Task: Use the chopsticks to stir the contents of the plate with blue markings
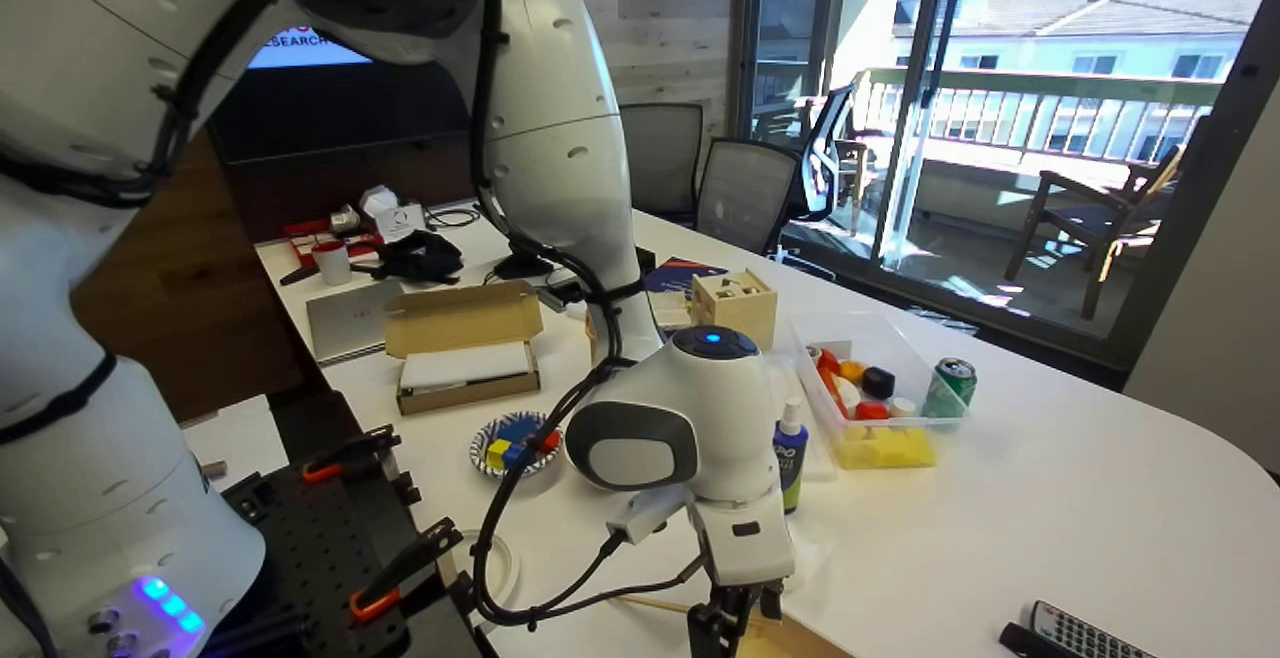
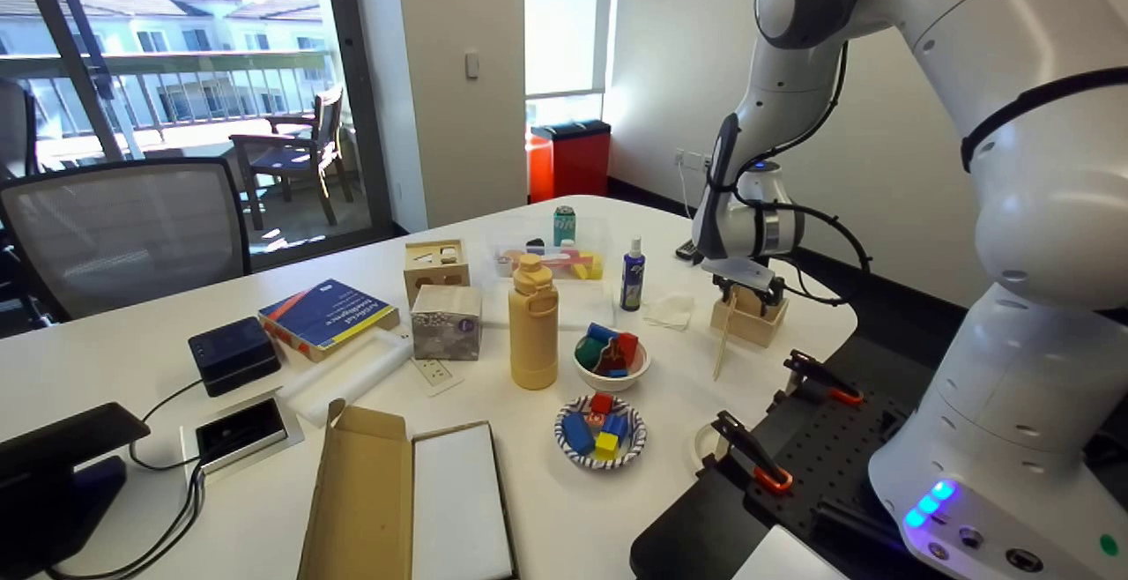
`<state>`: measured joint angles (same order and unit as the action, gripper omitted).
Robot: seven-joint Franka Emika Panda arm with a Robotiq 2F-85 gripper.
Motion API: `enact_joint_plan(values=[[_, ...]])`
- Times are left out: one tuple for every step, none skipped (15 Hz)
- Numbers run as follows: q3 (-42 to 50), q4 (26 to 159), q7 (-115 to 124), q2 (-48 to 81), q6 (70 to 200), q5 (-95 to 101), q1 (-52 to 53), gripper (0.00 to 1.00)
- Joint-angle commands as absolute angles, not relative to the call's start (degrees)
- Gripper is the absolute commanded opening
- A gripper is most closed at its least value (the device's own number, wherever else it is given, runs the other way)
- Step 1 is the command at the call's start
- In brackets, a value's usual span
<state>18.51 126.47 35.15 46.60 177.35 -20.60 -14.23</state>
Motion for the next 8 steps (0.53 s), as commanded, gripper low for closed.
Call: enact_joint_plan(values=[[19.30, 126.00, 34.32, 47.39, 178.74, -22.45, -13.23, 0.61], [19.41, 126.02, 34.35, 47.41, 178.81, -22.46, -13.12, 0.52], [19.44, 125.99, 34.36, 47.45, 178.78, -22.46, -13.08, 0.44], [19.48, 125.95, 34.40, 47.51, 178.78, -22.49, -13.02, 0.35], [19.56, 125.96, 34.44, 47.57, 178.85, -22.49, -12.88, 0.29], [19.63, 125.95, 34.47, 47.60, 178.88, -22.49, -12.78, 0.20], [19.68, 125.95, 34.49, 47.64, 178.94, -22.50, -12.71, 0.13], [19.73, 125.96, 34.51, 47.67, 179.00, -22.52, -12.61, 0.05]])
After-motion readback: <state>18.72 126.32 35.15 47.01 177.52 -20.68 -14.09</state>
